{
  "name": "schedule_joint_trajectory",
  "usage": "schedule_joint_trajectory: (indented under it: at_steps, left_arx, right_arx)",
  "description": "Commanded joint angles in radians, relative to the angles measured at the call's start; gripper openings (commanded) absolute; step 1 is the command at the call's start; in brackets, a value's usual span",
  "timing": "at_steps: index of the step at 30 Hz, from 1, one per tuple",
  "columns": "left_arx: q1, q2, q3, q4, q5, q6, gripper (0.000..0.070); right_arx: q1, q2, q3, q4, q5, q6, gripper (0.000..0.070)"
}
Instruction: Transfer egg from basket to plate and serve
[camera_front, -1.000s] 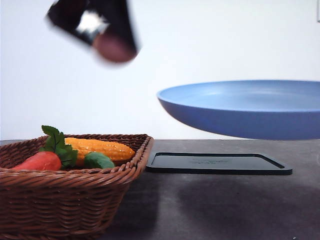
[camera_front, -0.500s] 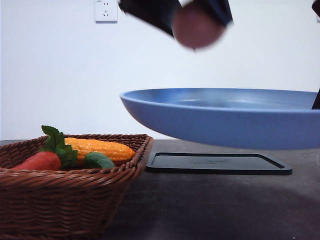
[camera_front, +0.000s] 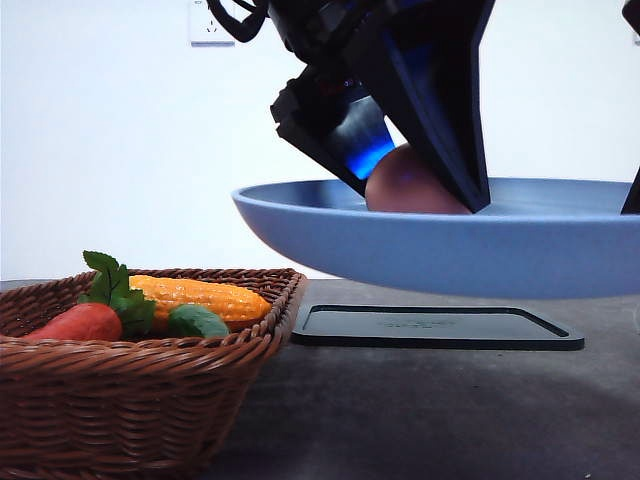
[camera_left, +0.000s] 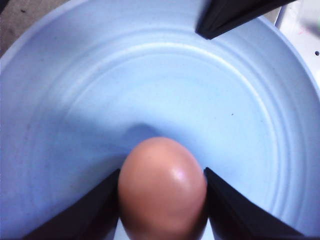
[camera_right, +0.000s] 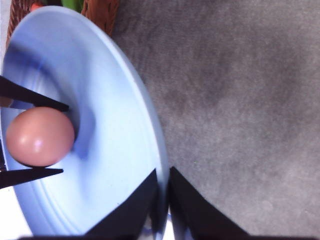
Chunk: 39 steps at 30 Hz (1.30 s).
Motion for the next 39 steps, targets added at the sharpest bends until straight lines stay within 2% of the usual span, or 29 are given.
schedule_joint_trajectory:
  at_steps: [1,4,10,18,24,29,33,39]
  left_arx:
    - [-0.012,0.022,0.013,0.001,0.003,0.016,0.029]
    - [-0.016,0.022,0.013,0.004,0.003,0.013,0.038]
    - [-0.009,0.012,0.023,0.0,0.003,-0.042,0.0459]
    - [0.004,-0.089,0.027,-0.013,0.002,-0.043,0.0461]
    - [0.036,-0.221,0.027,-0.079,-0.012,-0.062,0.046]
    - [0.062,-0.361,0.027,-0.146,-0.019,-0.071,0.046]
    - [0.075,-0.476,0.027,-0.174,-0.08,-0.078,0.0459]
    - [0.077,-0.637,0.027,-0.208,-0.22,-0.083,0.0459]
  right_arx:
    - [0.005,0.006,0.02,0.01,-0.014,0.008,0.0]
    - [0.005,0.006,0.02,0.01,-0.014,0.008,0.0]
    - [0.005,0.008,0.02,0.01,-0.014,0.008,0.0]
    - [0.004,0.025,0.02,0.019,-0.013,0.008,0.0]
    - [-0.011,0.107,0.021,0.071,-0.016,0.008,0.0]
    - [-0.06,0.215,0.034,0.146,-0.082,0.005,0.0]
    - [-0.116,0.313,0.085,0.182,-0.11,-0.015,0.0]
    - [-0.198,0.492,0.248,0.203,-0.113,-0.043,0.0]
